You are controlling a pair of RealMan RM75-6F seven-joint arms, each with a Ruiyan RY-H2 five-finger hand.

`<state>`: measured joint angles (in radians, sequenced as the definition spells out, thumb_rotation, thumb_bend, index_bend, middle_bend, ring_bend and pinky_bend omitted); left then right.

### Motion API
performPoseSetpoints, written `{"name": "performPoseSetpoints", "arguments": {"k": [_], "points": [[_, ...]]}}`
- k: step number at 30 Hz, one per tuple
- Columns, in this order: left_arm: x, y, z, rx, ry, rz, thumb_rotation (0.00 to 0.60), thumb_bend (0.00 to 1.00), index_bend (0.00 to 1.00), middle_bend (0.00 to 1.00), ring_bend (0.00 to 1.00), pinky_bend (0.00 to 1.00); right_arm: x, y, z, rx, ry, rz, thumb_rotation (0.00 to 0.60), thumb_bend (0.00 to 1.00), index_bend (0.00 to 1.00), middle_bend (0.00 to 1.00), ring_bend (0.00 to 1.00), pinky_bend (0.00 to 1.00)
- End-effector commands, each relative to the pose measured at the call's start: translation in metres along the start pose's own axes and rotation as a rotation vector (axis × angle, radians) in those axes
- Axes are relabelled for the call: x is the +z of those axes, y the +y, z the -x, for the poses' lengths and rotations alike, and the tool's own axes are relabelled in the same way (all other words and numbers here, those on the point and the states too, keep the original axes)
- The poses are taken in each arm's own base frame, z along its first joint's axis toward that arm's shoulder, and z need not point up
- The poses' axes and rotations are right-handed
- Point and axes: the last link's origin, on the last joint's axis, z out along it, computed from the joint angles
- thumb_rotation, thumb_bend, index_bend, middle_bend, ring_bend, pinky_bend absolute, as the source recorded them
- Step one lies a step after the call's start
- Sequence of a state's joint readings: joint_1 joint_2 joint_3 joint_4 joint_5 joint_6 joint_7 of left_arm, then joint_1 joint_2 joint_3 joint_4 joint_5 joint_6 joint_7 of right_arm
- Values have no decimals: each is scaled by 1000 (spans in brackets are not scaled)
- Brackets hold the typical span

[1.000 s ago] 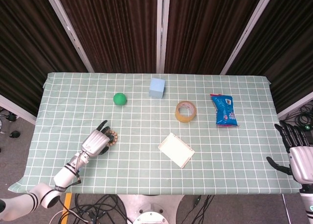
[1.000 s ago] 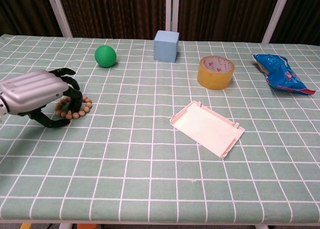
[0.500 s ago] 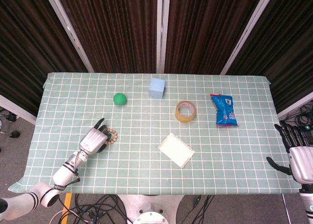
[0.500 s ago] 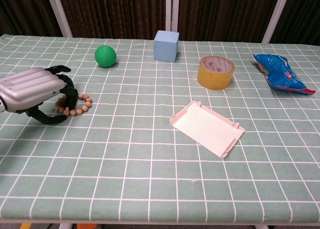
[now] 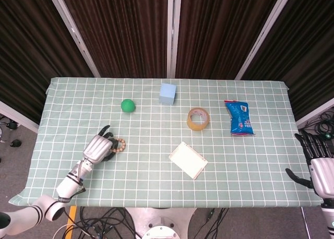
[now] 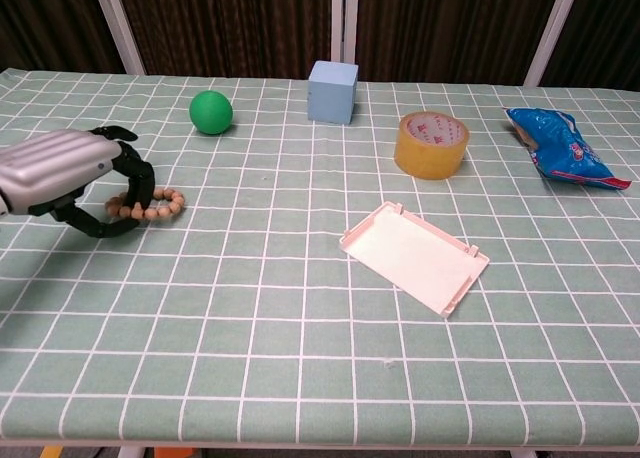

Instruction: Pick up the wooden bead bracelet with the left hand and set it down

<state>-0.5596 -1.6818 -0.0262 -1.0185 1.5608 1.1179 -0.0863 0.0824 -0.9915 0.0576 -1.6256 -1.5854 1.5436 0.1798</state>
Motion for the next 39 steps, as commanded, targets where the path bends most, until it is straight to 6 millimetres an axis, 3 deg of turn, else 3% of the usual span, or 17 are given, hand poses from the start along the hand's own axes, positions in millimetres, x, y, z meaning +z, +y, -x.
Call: {"name": "performPoseSetpoints", "arguments": {"k": [1, 10, 13, 19, 25, 33, 39], "points": [[1, -2, -16, -448, 55, -66, 600, 448, 553, 576, 283, 105, -1, 0, -1, 1, 6, -2, 600, 84, 0, 0, 0, 0], [-8, 8, -42, -1406, -25, -175, 587, 460, 558, 601, 286, 137, -1, -2, -2, 3, 17, -12, 600, 83, 0, 0, 0, 0], [-13, 14, -49, -1686, -89, -202, 524, 467, 561, 602, 286, 146, -1, -2, -2, 3, 18, -14, 600, 83, 0, 0, 0, 0], [-21, 23, -57, -1971, -158, -202, 407, 470, 560, 594, 285, 138, -1, -3, -2, 5, 21, -15, 600, 82, 0, 0, 0, 0], [-23, 23, -60, -1927, -200, -71, 281, 479, 562, 598, 229, 61, -3, -3, -2, 8, 23, -17, 600, 82, 0, 0, 0, 0], [-21, 25, -59, -1953, -206, 5, 265, 477, 562, 599, 276, 48, -5, -1, -2, 10, 24, -12, 600, 82, 0, 0, 0, 0], [-22, 30, -62, -2079, -231, 22, 117, 467, 565, 627, 336, 35, -5, 0, -2, 11, 28, -12, 600, 82, 0, 0, 0, 0]]}}
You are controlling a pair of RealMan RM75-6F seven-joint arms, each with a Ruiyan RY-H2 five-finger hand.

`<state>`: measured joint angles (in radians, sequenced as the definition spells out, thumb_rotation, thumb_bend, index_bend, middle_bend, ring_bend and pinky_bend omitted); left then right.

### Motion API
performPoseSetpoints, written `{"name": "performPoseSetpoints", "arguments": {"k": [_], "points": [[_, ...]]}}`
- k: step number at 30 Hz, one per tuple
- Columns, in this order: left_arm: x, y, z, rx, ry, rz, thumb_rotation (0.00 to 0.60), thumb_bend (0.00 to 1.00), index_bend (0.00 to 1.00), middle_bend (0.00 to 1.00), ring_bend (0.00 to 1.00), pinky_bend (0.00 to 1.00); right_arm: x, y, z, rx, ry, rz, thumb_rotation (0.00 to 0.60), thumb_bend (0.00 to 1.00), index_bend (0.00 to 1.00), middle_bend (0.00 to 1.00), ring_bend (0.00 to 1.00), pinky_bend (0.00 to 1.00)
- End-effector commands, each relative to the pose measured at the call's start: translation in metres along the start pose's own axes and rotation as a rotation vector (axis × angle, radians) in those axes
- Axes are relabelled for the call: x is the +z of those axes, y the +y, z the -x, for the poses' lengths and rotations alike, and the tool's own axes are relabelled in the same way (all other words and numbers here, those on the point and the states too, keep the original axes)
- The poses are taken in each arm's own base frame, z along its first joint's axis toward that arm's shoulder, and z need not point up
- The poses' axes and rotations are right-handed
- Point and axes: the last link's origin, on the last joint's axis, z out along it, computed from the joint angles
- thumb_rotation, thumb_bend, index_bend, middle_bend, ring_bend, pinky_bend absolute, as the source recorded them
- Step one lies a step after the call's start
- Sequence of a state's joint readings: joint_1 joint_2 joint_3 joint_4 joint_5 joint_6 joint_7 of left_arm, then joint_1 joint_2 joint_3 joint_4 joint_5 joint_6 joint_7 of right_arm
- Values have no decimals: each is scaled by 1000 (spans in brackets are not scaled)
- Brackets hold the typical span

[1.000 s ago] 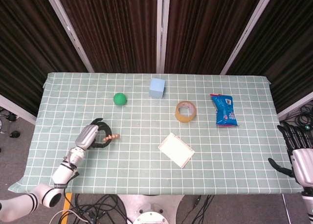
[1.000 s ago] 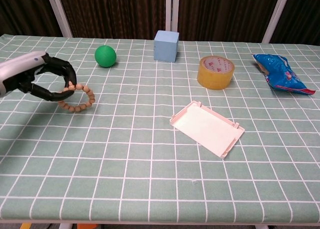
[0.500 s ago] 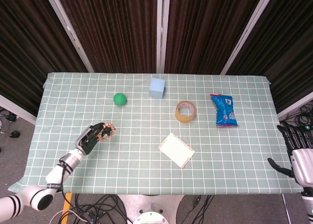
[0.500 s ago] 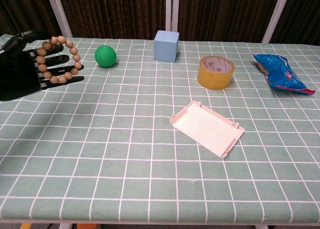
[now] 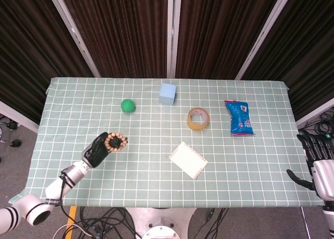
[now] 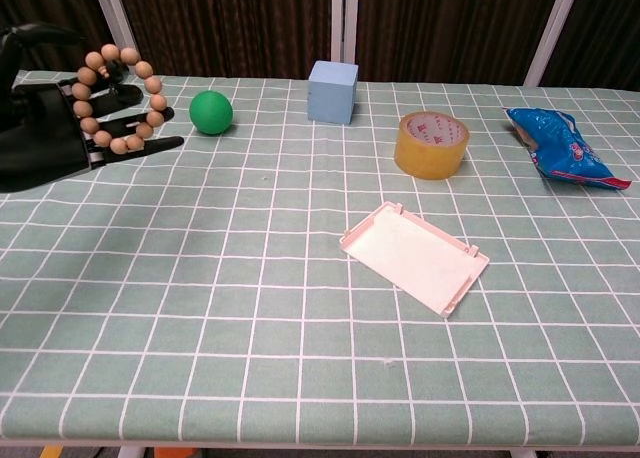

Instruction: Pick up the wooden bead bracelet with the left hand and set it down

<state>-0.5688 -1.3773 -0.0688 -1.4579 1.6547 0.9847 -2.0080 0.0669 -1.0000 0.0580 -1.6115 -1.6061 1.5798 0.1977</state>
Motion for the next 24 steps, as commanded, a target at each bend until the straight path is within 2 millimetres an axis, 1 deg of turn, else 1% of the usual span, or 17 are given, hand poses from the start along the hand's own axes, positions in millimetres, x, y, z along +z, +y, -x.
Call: {"name": "performPoseSetpoints", "arguments": {"k": [1, 2, 3, 5, 7, 10, 14, 18, 24], "points": [[1, 1, 3, -86, -27, -6, 82, 468, 567, 635, 332, 32, 0, 0, 0, -1, 1, 0, 600, 82, 0, 0, 0, 0], [1, 0, 3, -77, -30, -7, 56, 470, 569, 636, 314, 27, 0, 0, 0, -1, 1, 0, 600, 82, 0, 0, 0, 0], [1, 0, 3, -76, -27, -5, 29, 472, 569, 626, 277, 20, 0, 0, 0, -1, 1, 0, 600, 82, 0, 0, 0, 0], [2, 0, 2, -65, -11, 0, 5, 479, 566, 596, 186, 5, -1, 1, 0, -2, 3, 0, 600, 83, 0, 0, 0, 0], [1, -2, 2, -29, -3, -5, 0, 483, 561, 574, 134, 1, -1, 1, -1, -2, 5, 0, 600, 83, 0, 0, 0, 0], [1, -3, 1, 4, 15, -5, 0, 486, 559, 553, 100, 0, -2, 1, 0, -3, 5, 0, 600, 83, 0, 0, 0, 0], [2, -4, 0, 51, 42, -2, 0, 487, 559, 541, 92, 0, -2, 1, -1, -2, 7, -3, 600, 83, 0, 0, 0, 0], [2, -6, 0, 68, 64, -18, 0, 483, 560, 579, 100, 0, -3, 0, -1, -3, 8, -3, 600, 83, 0, 0, 0, 0], [2, -11, 1, 80, 83, -53, 0, 422, 584, 644, 181, 0, -3, 0, -3, -7, 17, -5, 600, 83, 0, 0, 0, 0]]}}
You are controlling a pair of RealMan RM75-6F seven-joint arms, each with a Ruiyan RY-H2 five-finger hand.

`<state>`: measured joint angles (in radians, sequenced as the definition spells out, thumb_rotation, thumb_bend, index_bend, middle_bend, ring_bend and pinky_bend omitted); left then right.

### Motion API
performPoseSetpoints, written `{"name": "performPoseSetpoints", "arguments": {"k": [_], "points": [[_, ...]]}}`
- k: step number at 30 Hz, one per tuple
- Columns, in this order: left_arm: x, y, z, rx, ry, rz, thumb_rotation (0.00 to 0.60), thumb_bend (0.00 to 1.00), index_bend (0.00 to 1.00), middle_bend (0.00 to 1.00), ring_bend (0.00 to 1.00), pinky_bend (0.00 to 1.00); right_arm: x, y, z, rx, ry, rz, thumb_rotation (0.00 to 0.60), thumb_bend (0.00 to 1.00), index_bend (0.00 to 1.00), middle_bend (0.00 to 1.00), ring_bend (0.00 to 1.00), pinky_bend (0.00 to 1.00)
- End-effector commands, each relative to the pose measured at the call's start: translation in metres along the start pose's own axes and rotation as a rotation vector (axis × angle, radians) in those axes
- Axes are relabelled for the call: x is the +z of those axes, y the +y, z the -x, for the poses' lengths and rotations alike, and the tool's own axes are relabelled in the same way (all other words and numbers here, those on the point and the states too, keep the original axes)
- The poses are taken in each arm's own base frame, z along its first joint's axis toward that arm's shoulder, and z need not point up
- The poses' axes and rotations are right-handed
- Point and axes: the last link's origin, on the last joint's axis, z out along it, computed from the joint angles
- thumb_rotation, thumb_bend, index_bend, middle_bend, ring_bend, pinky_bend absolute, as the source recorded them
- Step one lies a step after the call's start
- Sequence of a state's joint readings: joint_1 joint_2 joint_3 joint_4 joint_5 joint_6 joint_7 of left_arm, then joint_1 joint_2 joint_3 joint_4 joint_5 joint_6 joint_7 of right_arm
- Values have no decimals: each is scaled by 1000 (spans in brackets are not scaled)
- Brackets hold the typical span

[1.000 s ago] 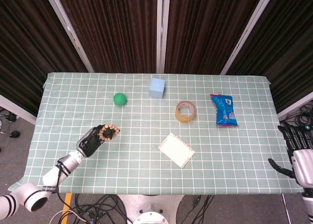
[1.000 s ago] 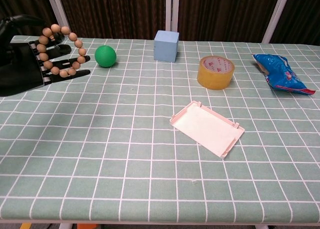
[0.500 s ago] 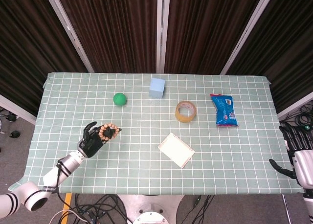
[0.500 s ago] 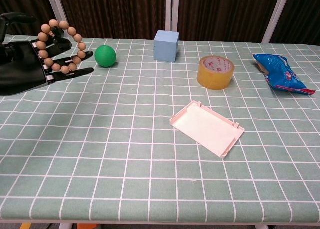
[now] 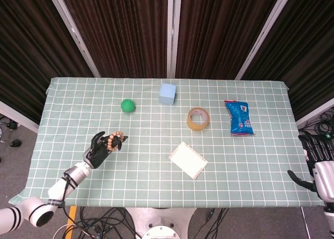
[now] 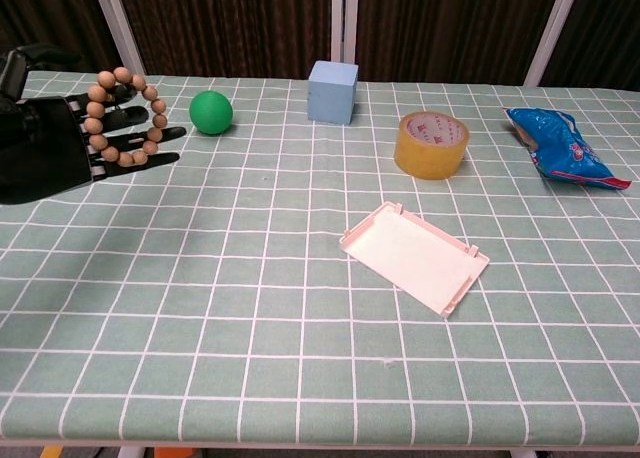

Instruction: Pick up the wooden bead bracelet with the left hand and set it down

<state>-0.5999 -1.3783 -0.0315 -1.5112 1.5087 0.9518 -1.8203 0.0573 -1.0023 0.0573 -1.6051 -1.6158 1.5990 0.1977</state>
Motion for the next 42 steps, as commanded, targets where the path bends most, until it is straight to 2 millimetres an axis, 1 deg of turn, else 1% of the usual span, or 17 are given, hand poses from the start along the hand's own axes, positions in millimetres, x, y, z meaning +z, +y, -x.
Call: {"name": "performPoseSetpoints", "arguments": {"k": [1, 2, 4, 8, 12, 16, 21, 26, 29, 33, 35, 38, 41, 42], "points": [[0, -3, 2, 6, 8, -22, 0, 416, 591, 650, 191, 0, 0, 0, -3, -7, 9, -1, 600, 82, 0, 0, 0, 0], [0, -3, 2, 14, 6, -27, 1, 415, 596, 653, 197, 0, 0, 0, -4, -12, 14, -1, 600, 82, 0, 0, 0, 0], [0, -5, 3, 22, 10, -37, 28, 417, 608, 662, 211, 0, 0, -1, -7, -20, 23, -4, 600, 82, 0, 0, 0, 0], [1, -7, 3, 35, 16, -47, 144, 441, 629, 679, 226, 0, 0, -2, -9, -25, 24, -5, 600, 82, 0, 0, 0, 0], [1, -9, 3, 51, 27, -45, 182, 489, 647, 698, 243, 0, 0, -2, -9, -24, 23, -3, 600, 82, 0, 0, 0, 0], [1, -9, 2, 71, 42, -35, 286, 518, 667, 721, 265, 2, -1, -2, -9, -22, 26, -3, 600, 82, 0, 0, 0, 0], [1, -9, 2, 89, 51, -29, 314, 518, 675, 730, 275, 3, 0, -2, -8, -21, 24, -4, 600, 82, 0, 0, 0, 0], [1, -10, 1, 88, 64, -32, 400, 512, 682, 742, 292, 6, 0, -2, -7, -20, 20, -3, 600, 82, 0, 0, 0, 0], [1, -10, 1, 85, 71, -31, 428, 509, 692, 756, 303, 14, 0, -2, -7, -19, 19, -2, 600, 82, 0, 0, 0, 0], [1, -9, 1, 79, 78, -26, 435, 509, 697, 767, 304, 16, 0, -2, -7, -19, 17, -3, 600, 82, 0, 0, 0, 0], [1, -9, 0, 78, 81, -23, 427, 509, 697, 768, 304, 17, 1, -2, -6, -18, 15, -3, 600, 82, 0, 0, 0, 0], [1, -9, 0, 74, 84, -20, 364, 515, 697, 764, 304, 17, 1, -2, -6, -17, 14, -3, 600, 82, 0, 0, 0, 0], [1, -9, 0, 72, 85, -17, 253, 533, 696, 752, 304, 18, 1, -2, -6, -16, 13, -3, 600, 82, 0, 0, 0, 0], [1, -9, 0, 75, 85, -15, 228, 538, 696, 749, 304, 18, 1, -2, -6, -16, 13, -3, 600, 82, 0, 0, 0, 0]]}}
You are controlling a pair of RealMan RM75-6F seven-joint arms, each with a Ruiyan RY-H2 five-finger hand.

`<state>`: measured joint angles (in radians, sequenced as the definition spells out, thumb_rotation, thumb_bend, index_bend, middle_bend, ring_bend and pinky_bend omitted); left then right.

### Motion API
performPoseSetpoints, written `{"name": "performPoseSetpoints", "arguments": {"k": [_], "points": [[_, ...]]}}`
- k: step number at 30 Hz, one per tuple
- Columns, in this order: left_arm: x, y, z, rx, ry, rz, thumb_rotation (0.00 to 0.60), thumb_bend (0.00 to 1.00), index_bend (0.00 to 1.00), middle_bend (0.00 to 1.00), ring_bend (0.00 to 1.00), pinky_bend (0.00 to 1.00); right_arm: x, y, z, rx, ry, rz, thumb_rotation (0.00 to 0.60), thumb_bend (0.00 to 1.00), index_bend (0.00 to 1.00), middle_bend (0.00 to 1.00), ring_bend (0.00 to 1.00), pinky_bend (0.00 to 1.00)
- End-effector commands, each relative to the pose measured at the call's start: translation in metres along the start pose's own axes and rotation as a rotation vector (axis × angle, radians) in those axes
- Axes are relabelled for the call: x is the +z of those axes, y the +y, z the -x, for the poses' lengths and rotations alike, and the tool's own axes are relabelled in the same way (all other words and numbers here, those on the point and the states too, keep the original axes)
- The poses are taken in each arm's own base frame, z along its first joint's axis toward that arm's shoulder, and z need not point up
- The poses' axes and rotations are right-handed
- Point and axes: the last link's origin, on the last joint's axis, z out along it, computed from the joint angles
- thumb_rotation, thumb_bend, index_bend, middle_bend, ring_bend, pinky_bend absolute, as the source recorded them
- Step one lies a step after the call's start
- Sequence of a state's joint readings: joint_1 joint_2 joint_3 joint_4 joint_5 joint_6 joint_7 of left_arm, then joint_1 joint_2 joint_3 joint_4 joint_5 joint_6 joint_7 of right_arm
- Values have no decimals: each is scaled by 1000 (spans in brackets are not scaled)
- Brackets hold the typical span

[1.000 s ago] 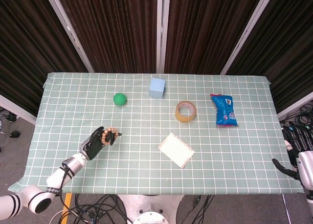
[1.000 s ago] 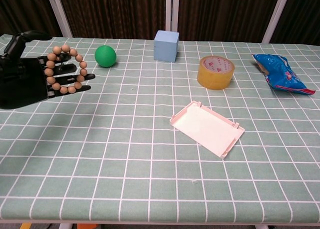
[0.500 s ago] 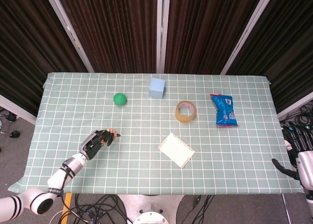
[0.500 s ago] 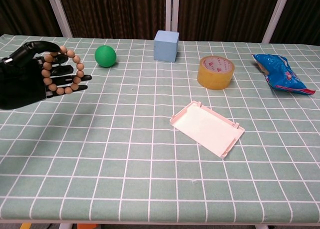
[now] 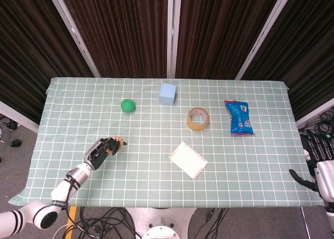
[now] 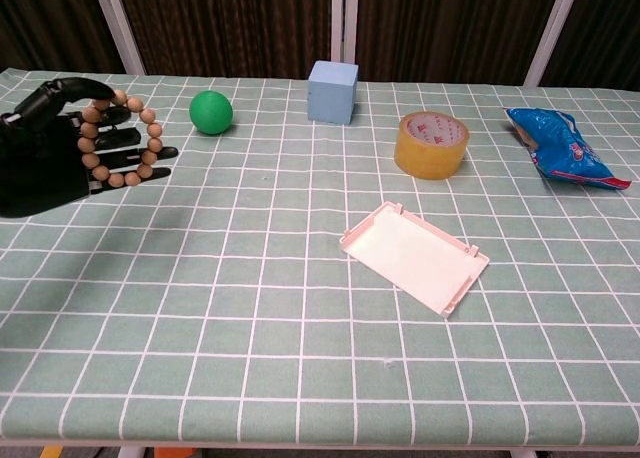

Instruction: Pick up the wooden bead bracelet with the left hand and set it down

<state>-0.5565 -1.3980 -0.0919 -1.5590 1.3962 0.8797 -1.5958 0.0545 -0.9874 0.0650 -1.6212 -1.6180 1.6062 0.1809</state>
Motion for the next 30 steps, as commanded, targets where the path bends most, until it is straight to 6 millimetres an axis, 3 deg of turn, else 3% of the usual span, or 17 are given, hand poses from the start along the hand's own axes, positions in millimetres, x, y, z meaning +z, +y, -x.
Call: {"name": "performPoseSetpoints", "arguments": {"k": [1, 5, 12, 20, 30], "points": [[0, 0, 0, 4, -1, 2, 205, 544, 695, 746, 304, 18, 0, 0, 0, 0, 0, 0, 600, 82, 0, 0, 0, 0], [0, 0, 0, 0, -2, 1, 194, 559, 695, 748, 304, 20, 0, 0, 0, -2, 1, -1, 600, 82, 0, 0, 0, 0], [-1, 0, 0, -3, 1, 1, 276, 606, 695, 757, 304, 21, -1, -1, 0, -1, 0, -4, 600, 82, 0, 0, 0, 0], [-3, 0, 1, -2, -1, 8, 229, 693, 686, 730, 304, 32, 0, -1, 0, 2, 0, -7, 600, 82, 0, 0, 0, 0], [-4, 2, 3, -4, -8, 17, 223, 811, 625, 664, 304, 45, -1, 0, 0, 5, 0, -6, 600, 82, 0, 0, 0, 0]]}}
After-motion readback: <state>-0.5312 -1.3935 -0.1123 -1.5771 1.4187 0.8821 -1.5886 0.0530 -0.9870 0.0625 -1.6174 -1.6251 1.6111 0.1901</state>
